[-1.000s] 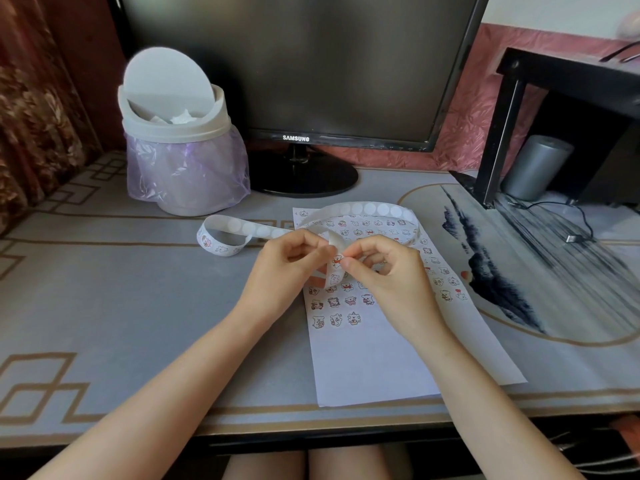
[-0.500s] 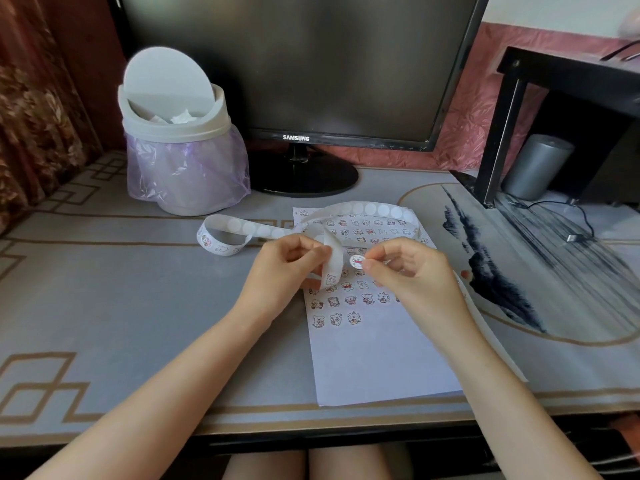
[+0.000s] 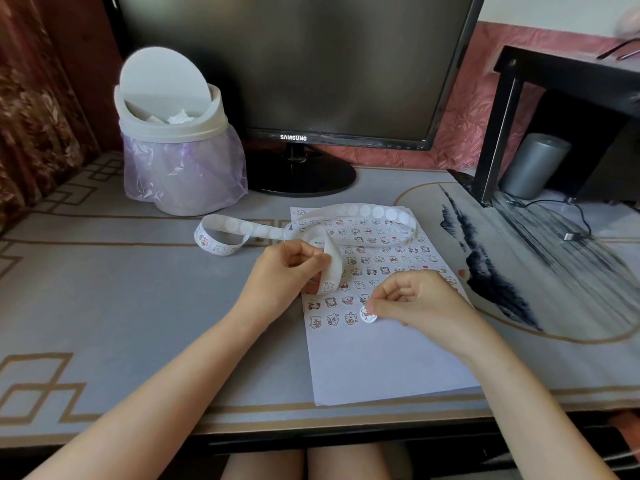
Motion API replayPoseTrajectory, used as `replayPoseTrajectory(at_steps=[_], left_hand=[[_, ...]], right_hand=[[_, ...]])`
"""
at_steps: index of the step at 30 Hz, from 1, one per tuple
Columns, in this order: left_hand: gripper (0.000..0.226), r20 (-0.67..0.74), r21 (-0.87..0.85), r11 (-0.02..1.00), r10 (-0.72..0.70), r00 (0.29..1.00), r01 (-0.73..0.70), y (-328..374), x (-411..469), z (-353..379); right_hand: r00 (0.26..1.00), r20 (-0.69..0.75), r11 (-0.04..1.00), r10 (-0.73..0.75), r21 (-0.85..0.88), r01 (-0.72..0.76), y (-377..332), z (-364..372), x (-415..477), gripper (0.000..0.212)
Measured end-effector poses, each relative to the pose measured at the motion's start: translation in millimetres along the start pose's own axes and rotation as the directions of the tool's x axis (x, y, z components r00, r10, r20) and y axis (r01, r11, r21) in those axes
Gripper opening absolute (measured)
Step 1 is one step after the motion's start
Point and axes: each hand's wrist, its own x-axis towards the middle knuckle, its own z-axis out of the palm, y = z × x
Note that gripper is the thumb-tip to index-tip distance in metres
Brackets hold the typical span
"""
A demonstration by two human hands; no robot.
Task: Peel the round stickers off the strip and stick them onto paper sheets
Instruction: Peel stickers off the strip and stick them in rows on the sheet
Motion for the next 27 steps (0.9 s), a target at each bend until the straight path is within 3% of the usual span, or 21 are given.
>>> replayPoseTrajectory(at_steps=[27], left_hand=[[0.012,0.003,0.018,1.000,0.006,1.000,-0.006,-0.9,-0.7,-0.6]], right_hand=[[0.995,-0.066,0.991,-0.072,-0.116,0.064,7.6,6.7,0.6,0.010]])
